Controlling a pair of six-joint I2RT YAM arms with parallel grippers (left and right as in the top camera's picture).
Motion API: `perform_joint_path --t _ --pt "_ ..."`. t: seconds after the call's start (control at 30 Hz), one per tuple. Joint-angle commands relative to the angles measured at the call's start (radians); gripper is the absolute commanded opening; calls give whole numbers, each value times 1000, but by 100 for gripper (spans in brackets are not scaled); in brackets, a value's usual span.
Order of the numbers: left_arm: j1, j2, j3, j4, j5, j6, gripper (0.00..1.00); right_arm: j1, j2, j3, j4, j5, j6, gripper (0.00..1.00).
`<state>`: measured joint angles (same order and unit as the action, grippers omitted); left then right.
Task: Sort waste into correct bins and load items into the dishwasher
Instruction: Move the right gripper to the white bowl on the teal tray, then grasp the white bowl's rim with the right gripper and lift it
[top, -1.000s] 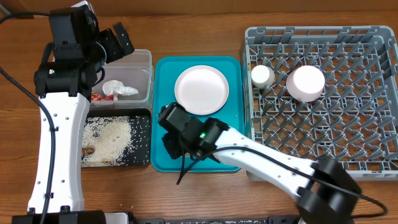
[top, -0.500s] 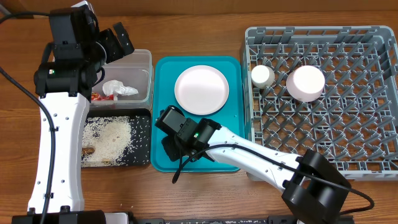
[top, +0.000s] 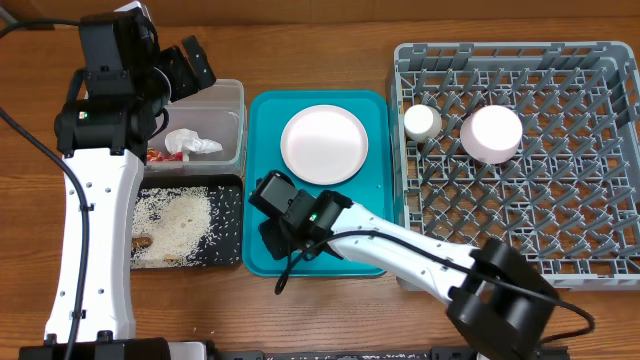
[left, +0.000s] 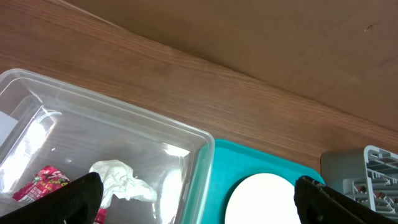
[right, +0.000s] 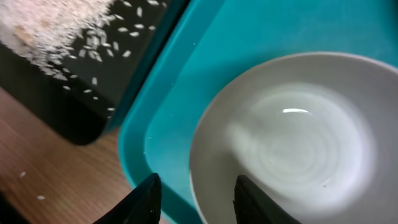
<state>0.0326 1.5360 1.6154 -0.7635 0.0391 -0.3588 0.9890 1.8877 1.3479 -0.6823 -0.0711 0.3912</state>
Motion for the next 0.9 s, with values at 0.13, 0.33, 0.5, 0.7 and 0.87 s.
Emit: perform_joint_path --t 0.13,0.33,0.5,0.7,0.87 --pt "-7 1 9 3 -14 15 100 5 71 -2 7 0 -5 36" --pt "-7 1 9 4 -14 15 100 5 72 -2 -8 0 -5 22" --pt "-7 1 9 3 -14 15 100 5 71 -1 -42 -1 -5 9" --pt "-7 1 9 3 -14 15 100 3 40 61 -117 -1 -5 4" --pt "-7 1 9 3 -14 15 100 3 -35 169 -263 0 -5 4"
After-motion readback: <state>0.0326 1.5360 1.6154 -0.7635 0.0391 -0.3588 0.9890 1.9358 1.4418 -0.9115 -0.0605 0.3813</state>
